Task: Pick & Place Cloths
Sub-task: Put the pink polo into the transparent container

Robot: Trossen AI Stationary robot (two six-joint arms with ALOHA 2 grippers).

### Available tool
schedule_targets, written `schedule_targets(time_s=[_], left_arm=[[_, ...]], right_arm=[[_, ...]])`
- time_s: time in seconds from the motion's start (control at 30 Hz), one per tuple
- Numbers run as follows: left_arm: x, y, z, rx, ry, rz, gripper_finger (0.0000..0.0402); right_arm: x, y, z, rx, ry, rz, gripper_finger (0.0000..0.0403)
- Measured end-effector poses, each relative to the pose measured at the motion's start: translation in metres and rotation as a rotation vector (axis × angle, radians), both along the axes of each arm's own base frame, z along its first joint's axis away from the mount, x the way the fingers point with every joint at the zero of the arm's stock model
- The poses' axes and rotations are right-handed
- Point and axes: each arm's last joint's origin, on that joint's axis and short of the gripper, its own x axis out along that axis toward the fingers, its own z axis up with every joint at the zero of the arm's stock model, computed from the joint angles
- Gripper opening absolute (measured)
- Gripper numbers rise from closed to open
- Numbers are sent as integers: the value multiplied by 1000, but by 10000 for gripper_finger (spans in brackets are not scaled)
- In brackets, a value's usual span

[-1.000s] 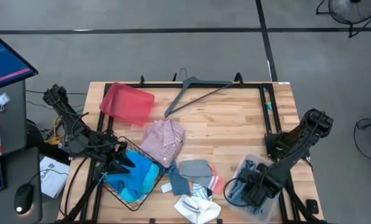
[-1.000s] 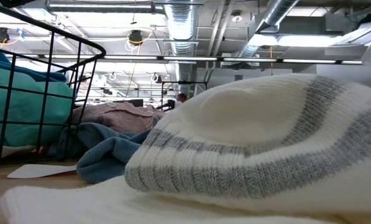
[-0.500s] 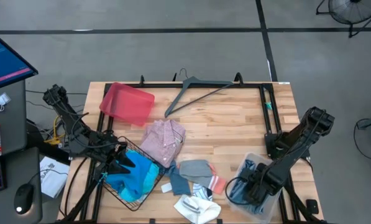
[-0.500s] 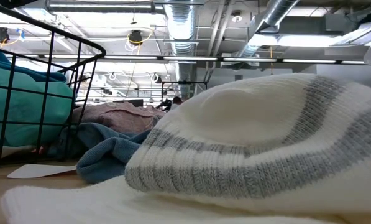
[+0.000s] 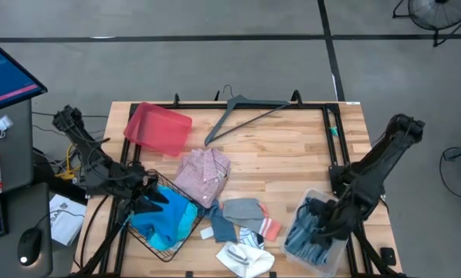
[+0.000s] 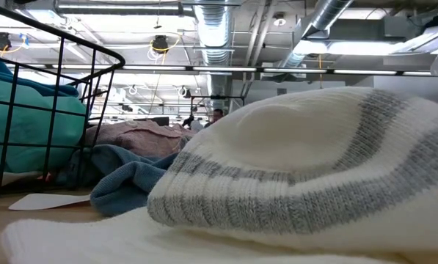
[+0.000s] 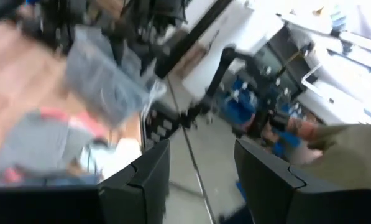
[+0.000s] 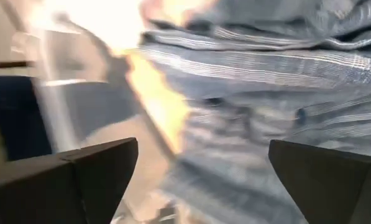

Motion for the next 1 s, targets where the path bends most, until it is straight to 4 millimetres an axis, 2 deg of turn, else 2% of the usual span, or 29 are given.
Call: schedule_targets(time_s=[0.17, 0.3, 0.43, 0.57, 0.67, 0.77, 0.9, 1.0], left_arm=[[9, 9, 14, 125, -180, 108, 188], [26, 17, 13, 294, -210, 231, 201], [54, 25, 14, 347, -141, 346, 217], [89, 26, 20, 419, -89, 358, 237], [119, 24, 23, 476, 6, 306, 248], [148, 25, 26, 477, 189, 311, 253], [179, 27, 19, 496, 468, 329, 255], [199, 27, 9, 475, 604, 354, 255]], right_arm=[[-6, -12, 35, 76, -149, -70, 353], [-8, -20, 53, 80, -262, -123, 356], [-6, -22, 63, 64, -326, -145, 355], [-3, -24, 65, 52, -338, -149, 354], [-1, -26, 65, 42, -344, -153, 356], [1, -28, 65, 34, -349, -155, 356], [2, -29, 65, 27, -353, -153, 355], [3, -29, 65, 23, -355, -153, 355]])
